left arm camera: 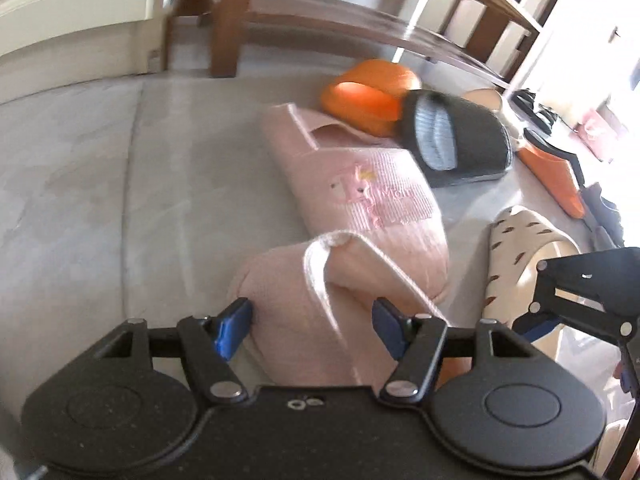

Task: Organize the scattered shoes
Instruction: 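Move the left tool to the pink 'Mom' slipper and grasp its heel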

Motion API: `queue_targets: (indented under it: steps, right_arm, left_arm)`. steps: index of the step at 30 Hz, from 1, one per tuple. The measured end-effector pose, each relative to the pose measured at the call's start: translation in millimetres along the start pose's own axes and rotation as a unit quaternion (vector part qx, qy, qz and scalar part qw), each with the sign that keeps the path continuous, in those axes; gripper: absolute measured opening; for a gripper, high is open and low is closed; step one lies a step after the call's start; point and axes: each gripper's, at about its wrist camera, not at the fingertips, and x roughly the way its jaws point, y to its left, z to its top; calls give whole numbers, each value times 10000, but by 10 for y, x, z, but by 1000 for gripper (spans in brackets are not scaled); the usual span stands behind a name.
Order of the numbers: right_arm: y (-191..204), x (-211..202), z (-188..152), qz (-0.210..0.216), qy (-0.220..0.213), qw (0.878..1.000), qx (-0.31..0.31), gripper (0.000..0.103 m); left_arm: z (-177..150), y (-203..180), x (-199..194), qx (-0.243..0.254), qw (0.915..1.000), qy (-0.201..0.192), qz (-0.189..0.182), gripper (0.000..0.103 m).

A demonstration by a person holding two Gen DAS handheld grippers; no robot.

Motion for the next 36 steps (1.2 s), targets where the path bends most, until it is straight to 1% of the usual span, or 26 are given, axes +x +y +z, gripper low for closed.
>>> queue_targets:
  steps: [3,4,5,6,8,11,14,18,19,21,23,25,26,28,29,30,31,34,35,36]
  right_arm:
    - [-34,-42,-59,-136,-76,9999,-12,103]
    - [-53,-60,-80,-169,-110,9998,9,103]
    - [-93,-89,-114,-194,-168,9996,77,103]
    - [-136,-114,-147,-206,-245,9993,178,103]
    - [-225,-152,-207,-182,-421,9980,429,103]
    - [-323,-174,-281,-136,-683,9945,782,103]
    - [-400,-212,-283,-186,-893,9905,1025,103]
    - [-480,-314,-250,-454,-1114,9869,1076,103]
    - [-496,-323,-240,-518,-1125,9864,1078,103]
    - [-579,-372,-197,-670,-1130,9851,1108,103]
    - [-693,-413,-160,-764,-1089,9840,1181,103]
    - [-799,-464,-105,-774,-1028,9837,1258,103]
    - [-858,-497,-60,-768,-995,9836,1291,103]
    - [-915,-552,-9,-811,-1020,9837,1241,103]
    - [-912,-578,-2,-826,-1059,9834,1221,103]
    - [-904,-596,-5,-825,-1118,9828,1218,103]
    - [-893,-608,-11,-802,-1182,9819,1240,103]
    - [-837,-588,-69,-560,-1335,9783,1483,103]
    - [-819,-577,-100,-524,-1336,9781,1507,103]
    - [-802,-561,-125,-497,-1334,9782,1515,103]
  left_arm:
    - [16,-32,-110,226,9996,-21,143,67]
    - [29,-29,-181,267,9993,-47,265,67]
    - [52,-16,-270,279,9988,-129,389,67]
    - [87,-2,-352,274,9984,-261,422,67]
    - [171,23,-505,257,9974,-550,399,67]
    - [331,-48,-536,441,9952,-835,273,67]
    - [477,-137,-402,443,9940,-892,448,67]
    - [751,-123,-95,-153,9943,-858,609,67]
    - [794,-115,-32,-231,9942,-839,630,67]
    - [866,-103,101,-270,9943,-749,704,66]
    - [953,-102,295,-224,9946,-548,849,65]
    - [1024,-102,461,-193,9946,-367,947,61]
    - [1050,-91,542,-257,9952,-270,902,56]
    - [1087,-71,684,-366,9950,-93,925,51]
    - [1101,-62,754,-410,9949,-23,924,34]
    - [1111,-54,808,-439,9950,37,902,21]
    - [1120,-43,864,-484,9948,107,890,22]
    - [1158,-22,922,-503,9952,85,838,15]
    - [1170,5,922,-578,9951,17,799,9]
    - [1173,27,915,-637,9950,-60,765,6]
